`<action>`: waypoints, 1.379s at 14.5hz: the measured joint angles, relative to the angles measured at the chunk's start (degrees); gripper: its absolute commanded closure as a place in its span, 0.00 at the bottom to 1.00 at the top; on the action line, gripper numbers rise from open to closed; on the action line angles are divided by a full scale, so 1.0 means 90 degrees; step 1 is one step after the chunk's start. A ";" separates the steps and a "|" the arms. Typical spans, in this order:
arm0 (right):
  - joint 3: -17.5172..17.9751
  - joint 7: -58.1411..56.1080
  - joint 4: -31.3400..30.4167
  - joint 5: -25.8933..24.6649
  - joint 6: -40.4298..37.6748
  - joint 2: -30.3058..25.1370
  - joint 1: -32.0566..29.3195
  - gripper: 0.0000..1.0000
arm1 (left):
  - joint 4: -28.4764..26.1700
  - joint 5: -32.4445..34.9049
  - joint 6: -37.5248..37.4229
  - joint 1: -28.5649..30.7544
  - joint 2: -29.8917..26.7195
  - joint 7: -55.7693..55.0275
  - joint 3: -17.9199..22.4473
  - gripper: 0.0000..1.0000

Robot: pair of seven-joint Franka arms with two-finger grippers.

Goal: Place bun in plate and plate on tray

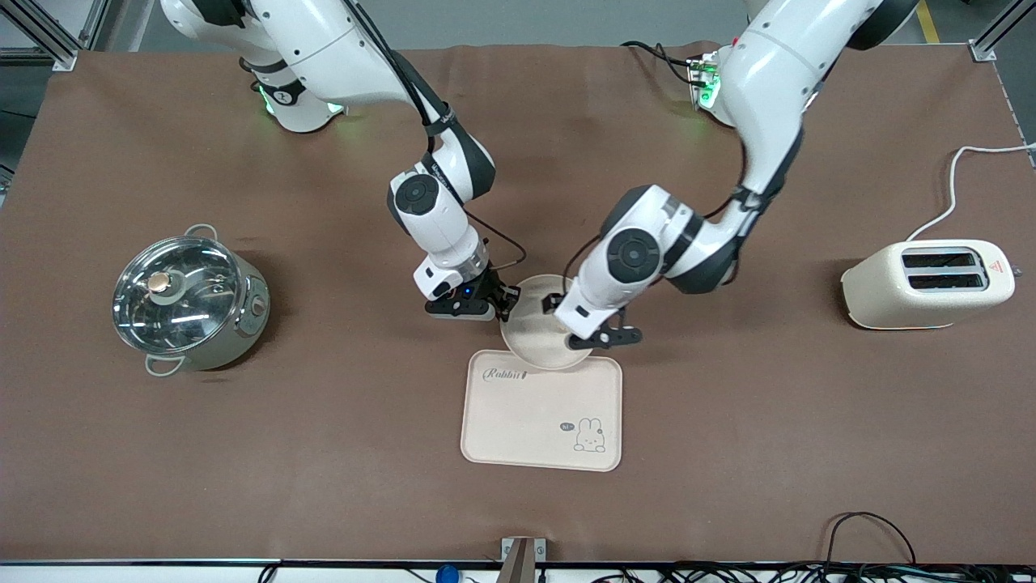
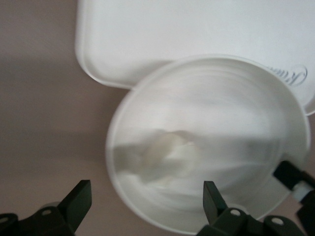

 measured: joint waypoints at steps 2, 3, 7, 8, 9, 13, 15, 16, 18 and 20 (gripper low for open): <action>-0.0009 0.0000 0.0280 0.0000 -0.0002 0.0008 -0.0149 1.00 | 0.0100 0.0025 -0.0570 0.0654 -0.0552 0.1088 0.0009 0.00; -0.0011 -0.0002 0.0462 0.0000 -0.0022 0.0045 -0.0260 1.00 | 0.0107 0.0025 -0.0790 0.1005 -0.0851 0.1583 0.0010 0.00; -0.0013 -0.0014 0.1738 0.0000 -0.0471 0.0811 -0.0663 1.00 | 0.0146 0.0026 -0.1438 0.1950 -0.1978 0.2550 0.0016 0.00; 0.0002 -0.0014 0.2168 0.0000 -0.0673 0.1127 -0.0746 1.00 | 0.0192 0.0026 -0.1726 0.2109 -0.2277 0.2618 0.0013 0.00; 0.0070 -0.0014 0.2607 0.0002 -0.0922 0.1442 -0.0866 1.00 | 0.0257 0.0025 -0.2033 0.2242 -0.2578 0.2665 0.0014 0.00; 0.0868 -0.0424 0.3881 0.0002 -0.1726 0.2358 -0.1762 1.00 | 0.0575 0.0024 -0.3280 0.2430 -0.3522 0.2853 0.0019 0.00; 0.0998 -0.0611 0.4040 0.0002 -0.1812 0.2528 -0.1994 1.00 | 0.0589 0.0024 -0.3675 0.2428 -0.3714 0.3016 0.0019 0.00; 0.1017 -0.0636 0.4059 0.0002 -0.1853 0.2567 -0.2022 1.00 | 0.0588 0.0024 -0.3764 0.2437 -0.3735 0.3054 0.0023 0.00; 0.1067 -0.0640 0.4084 0.0002 -0.1938 0.2602 -0.2002 1.00 | 0.0579 0.0007 -0.3807 0.2522 -0.3719 0.3176 0.0032 0.00; 0.1104 -0.0641 0.4089 0.0002 -0.1953 0.2609 -0.1932 1.00 | 0.0578 -0.0031 -0.3814 0.2577 -0.3719 0.3304 0.0048 0.00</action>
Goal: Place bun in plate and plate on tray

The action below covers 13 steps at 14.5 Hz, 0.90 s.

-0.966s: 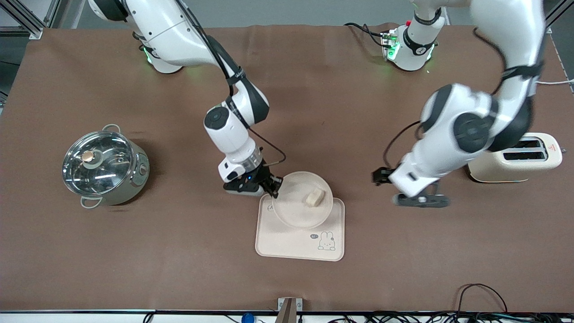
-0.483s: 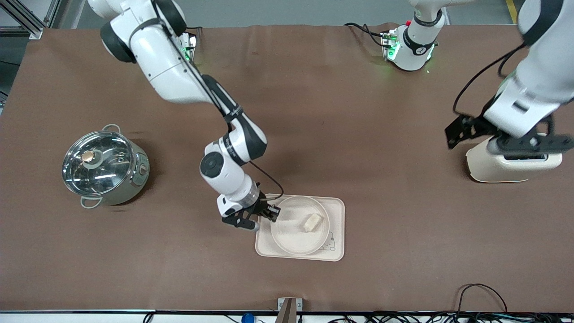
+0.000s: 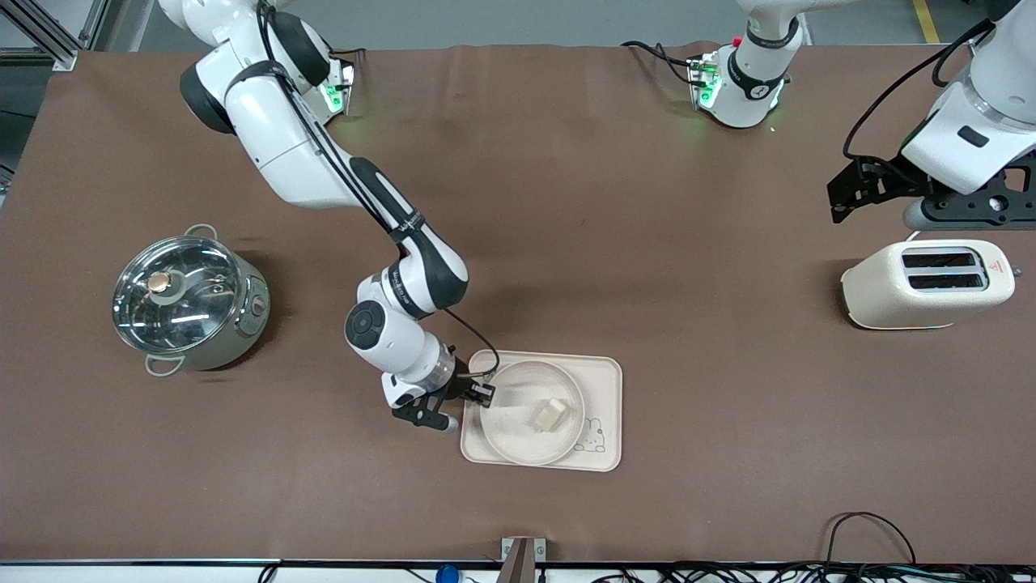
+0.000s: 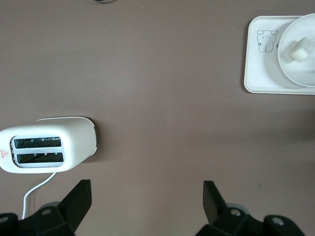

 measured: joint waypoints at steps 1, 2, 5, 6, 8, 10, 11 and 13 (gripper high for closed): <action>0.0006 -0.0002 0.0001 -0.0001 -0.0001 0.0000 0.0046 1.00 | -0.0003 -0.0013 -0.0007 -0.0077 -0.0011 0.0017 0.0085 0.00; 0.0008 -0.0011 0.0001 -0.0005 -0.0004 0.0003 0.0086 1.00 | -0.0023 -0.0058 -0.0025 -0.0339 -0.0041 0.0020 0.0359 0.00; -0.0004 -0.0382 -0.0022 -0.0015 -0.0009 0.0049 0.0101 1.00 | -0.0164 -0.0214 -0.0050 -0.1138 -0.0197 0.0020 0.1215 0.00; -0.0005 -0.0536 -0.0026 -0.0015 0.0009 0.0070 0.0081 1.00 | -0.0207 -0.0218 -0.0051 -0.1260 -0.0240 0.0020 0.1363 0.00; -0.0006 -0.0685 -0.0024 -0.0014 0.0025 0.0070 0.0050 1.00 | -0.0231 -0.0219 -0.0051 -0.1408 -0.0268 0.0032 0.1607 0.00; -0.0008 -0.0737 -0.0025 -0.0014 0.0048 0.0070 0.0035 1.00 | -0.0223 -0.0220 -0.0044 -0.1409 -0.0266 0.0082 0.1698 0.00; -0.0015 -0.0761 -0.0026 -0.0014 0.0056 0.0070 0.0030 0.99 | -0.0210 -0.0221 -0.0044 -0.1409 -0.0261 0.0086 0.1715 0.00; -0.0035 -0.0867 -0.0026 -0.0014 0.0065 0.0070 0.0001 0.84 | -0.0200 -0.0222 -0.0044 -0.1410 -0.0250 0.0086 0.1718 0.00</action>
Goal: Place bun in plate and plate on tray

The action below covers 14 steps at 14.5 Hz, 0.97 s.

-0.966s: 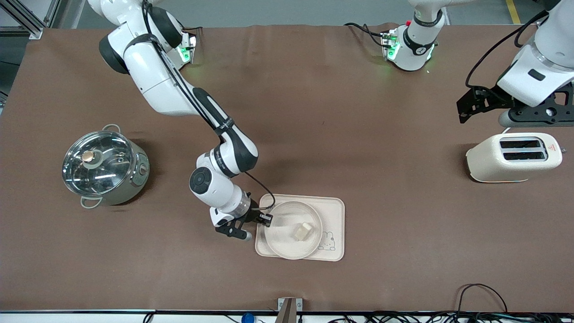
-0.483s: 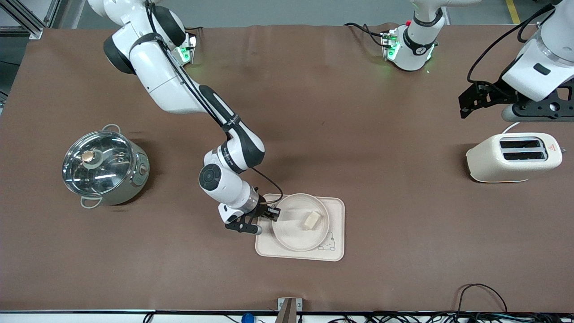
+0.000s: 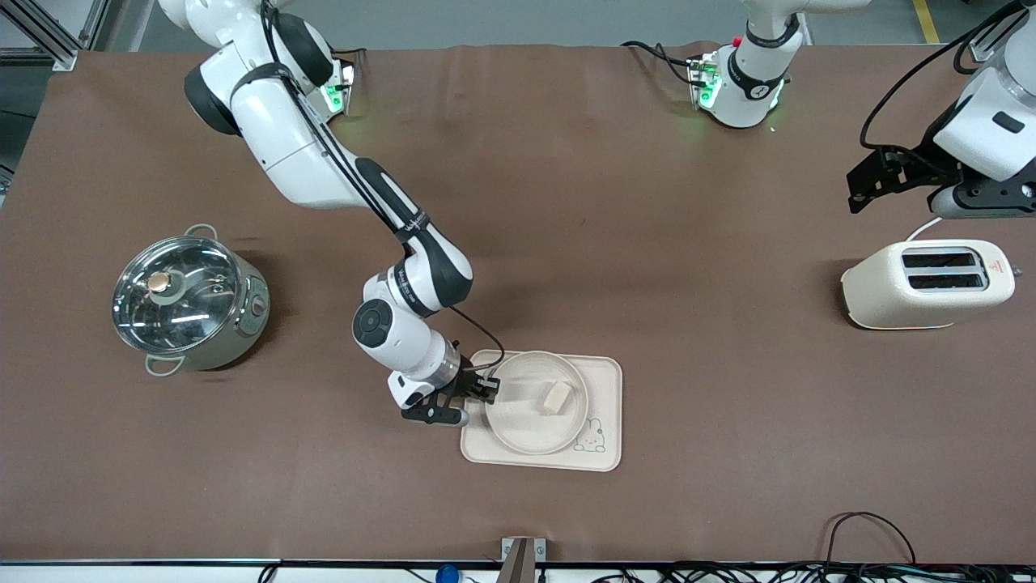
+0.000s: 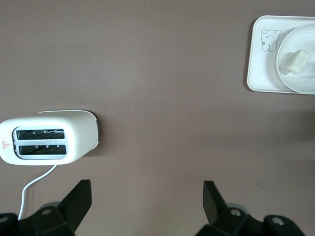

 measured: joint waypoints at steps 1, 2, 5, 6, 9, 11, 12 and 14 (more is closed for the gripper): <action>-0.0007 -0.0029 0.0000 0.0000 0.0005 0.0000 -0.0035 0.45 | 0.0001 0.0000 0.0000 0.0000 0.0007 0.0000 0.0001 0.00; -0.0009 -0.0038 0.0000 0.0002 0.0006 0.0000 -0.0076 0.22 | 0.0001 0.0000 0.0000 0.0000 0.0014 0.0000 0.0002 0.00; -0.0007 -0.0037 0.0002 0.0010 0.0015 0.0000 -0.0137 0.00 | 0.0001 0.0000 0.0000 0.0000 0.0020 0.0000 0.0003 0.00; 0.0006 -0.0035 0.0016 0.0012 0.0043 -0.0010 -0.0136 0.00 | 0.0002 -0.0001 0.0000 0.0000 0.0020 0.0000 0.0004 0.00; 0.0028 0.0029 0.0070 0.0013 -0.0030 -0.0229 -0.0162 0.00 | 0.0006 -0.0001 0.0000 0.0000 0.0021 0.0000 0.0005 0.00; 0.0016 0.0049 0.0099 0.0013 -0.0750 -0.0599 -0.0314 0.00 | 0.0011 -0.0001 0.0000 0.0000 0.0023 0.0000 0.0007 0.00; 0.0006 0.0051 0.0104 0.0013 -0.1295 -0.0838 -0.0461 0.00 | 0.0012 -0.0001 0.0000 0.0001 0.0023 0.0000 0.0008 0.00; -0.0026 0.0029 0.0117 -0.0008 -0.2571 -0.1349 -0.0899 0.00 | 0.0016 -0.0001 0.0000 0.0001 0.0026 0.0000 0.0009 0.00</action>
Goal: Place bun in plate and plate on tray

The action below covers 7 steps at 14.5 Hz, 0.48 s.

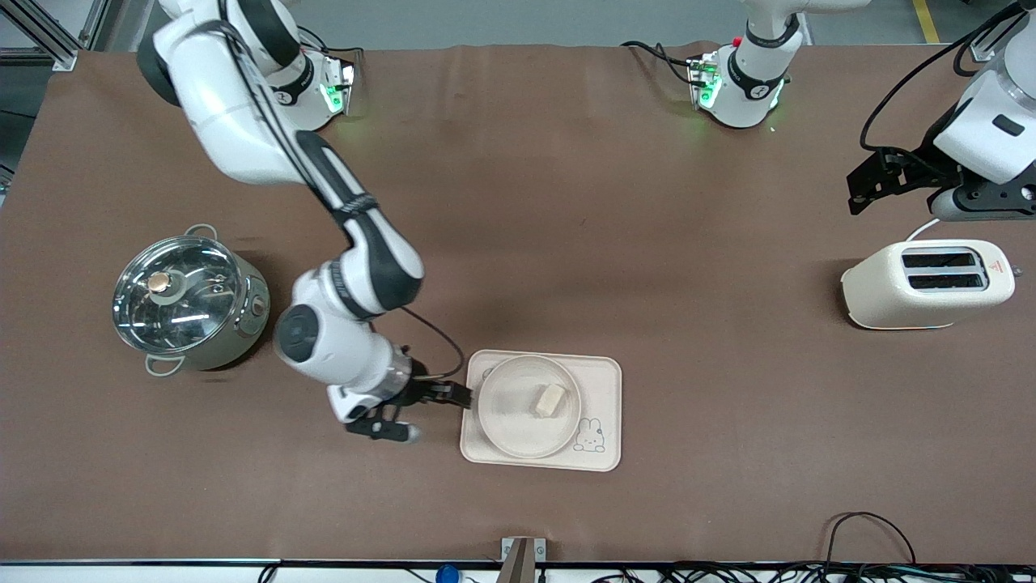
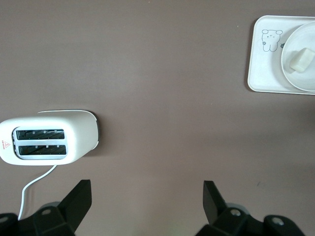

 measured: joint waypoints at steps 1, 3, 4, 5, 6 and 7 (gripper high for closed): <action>-0.0023 -0.0113 0.0008 -0.0075 -0.0668 -0.0285 -0.0273 0.00 | 0.0001 -0.0003 0.0000 0.0000 0.0008 0.0000 0.0000 0.00; -0.0041 -0.0536 0.0008 -0.0606 -0.1919 -0.0908 -0.0833 0.00 | 0.0006 -0.0023 0.0001 0.0000 0.0045 0.0000 0.0001 0.00; -0.0042 -0.0799 -0.0021 -0.0889 -0.2429 -0.1247 -0.1091 0.00 | 0.0013 -0.0024 0.0004 0.0000 0.0062 0.0000 0.0001 0.00; -0.0047 -0.1085 -0.0071 -0.1042 -0.2855 -0.1592 -0.1317 0.00 | 0.0024 -0.0025 0.0005 0.0000 0.0072 0.0000 0.0001 0.00; -0.0057 -0.1378 -0.0143 -0.1116 -0.3219 -0.1948 -0.1526 0.00 | 0.0030 -0.0027 0.0006 0.0000 0.0078 0.0000 0.0001 0.00; -0.0120 -0.1622 -0.0267 -0.1145 -0.3514 -0.2324 -0.1677 0.00 | 0.0036 -0.0027 0.0007 0.0000 0.0081 0.0000 0.0002 0.00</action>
